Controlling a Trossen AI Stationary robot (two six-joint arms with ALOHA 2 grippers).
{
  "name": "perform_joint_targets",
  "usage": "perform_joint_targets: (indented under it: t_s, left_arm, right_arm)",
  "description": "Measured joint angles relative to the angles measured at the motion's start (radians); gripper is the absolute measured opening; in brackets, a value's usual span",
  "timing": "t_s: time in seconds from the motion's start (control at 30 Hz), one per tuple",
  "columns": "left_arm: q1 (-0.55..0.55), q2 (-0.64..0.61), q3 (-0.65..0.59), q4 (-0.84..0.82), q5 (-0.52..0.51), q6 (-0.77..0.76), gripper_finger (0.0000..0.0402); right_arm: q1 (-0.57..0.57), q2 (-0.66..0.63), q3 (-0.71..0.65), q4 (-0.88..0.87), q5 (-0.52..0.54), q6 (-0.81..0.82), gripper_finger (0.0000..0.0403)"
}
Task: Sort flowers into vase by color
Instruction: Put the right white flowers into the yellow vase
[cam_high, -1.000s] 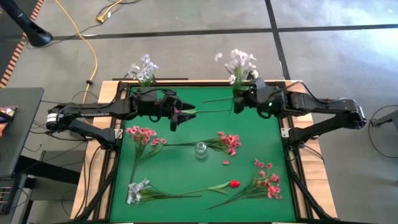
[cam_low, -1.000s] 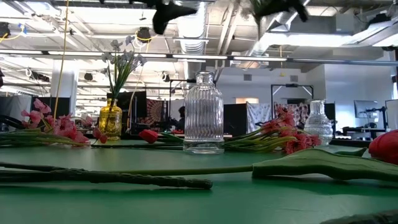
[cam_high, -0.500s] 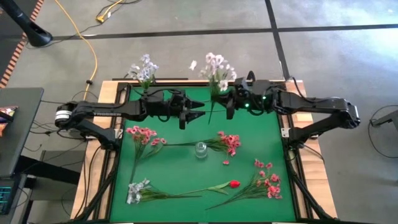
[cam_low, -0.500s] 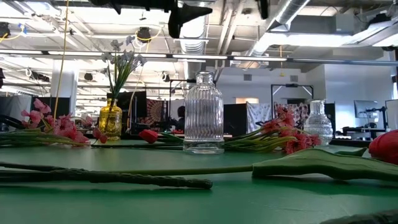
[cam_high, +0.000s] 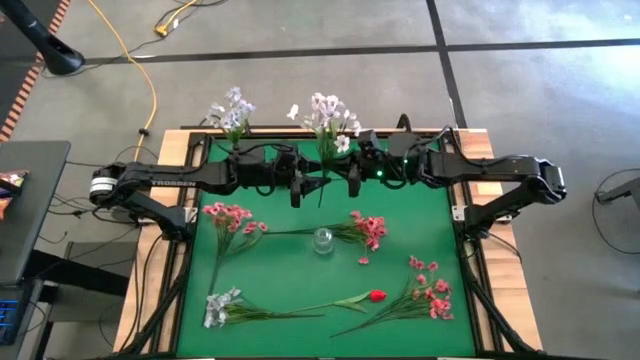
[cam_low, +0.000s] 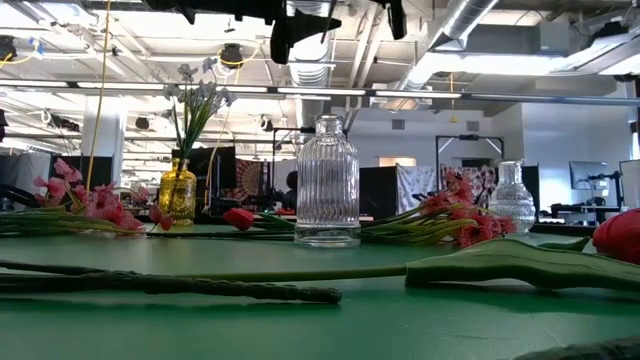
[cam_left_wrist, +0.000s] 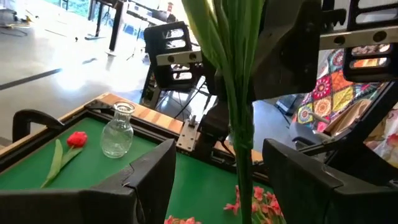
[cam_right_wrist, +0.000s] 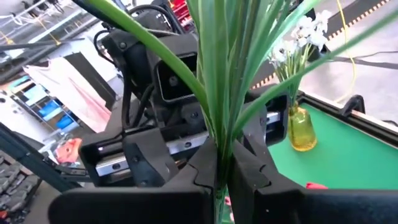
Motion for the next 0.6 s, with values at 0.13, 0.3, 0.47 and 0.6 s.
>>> perform_joint_targets:
  t_s: [0.13,0.3,0.47,0.6]
  left_arm:
    - [0.000,0.000,0.000,-0.002,0.015,0.000,0.0222]
    - [0.000,0.000,0.000,-0.012,0.023,0.000,0.0190]
    - [0.000,0.000,0.000,-0.012,0.023,0.000,0.0141]
    - [0.000,0.000,0.000,-0.012,0.026,0.000,0.0095]
  right_arm:
    - [-0.005,0.006,0.000,-0.006,0.000,0.000,0.0048]
    - [-0.012,0.004,0.000,-0.006,-0.001,-0.005,0.0048]
    - [-0.012,0.004,0.000,-0.008,-0.001,-0.008,0.0048]
    - [-0.012,0.004,0.000,-0.009,-0.003,-0.008,0.0048]
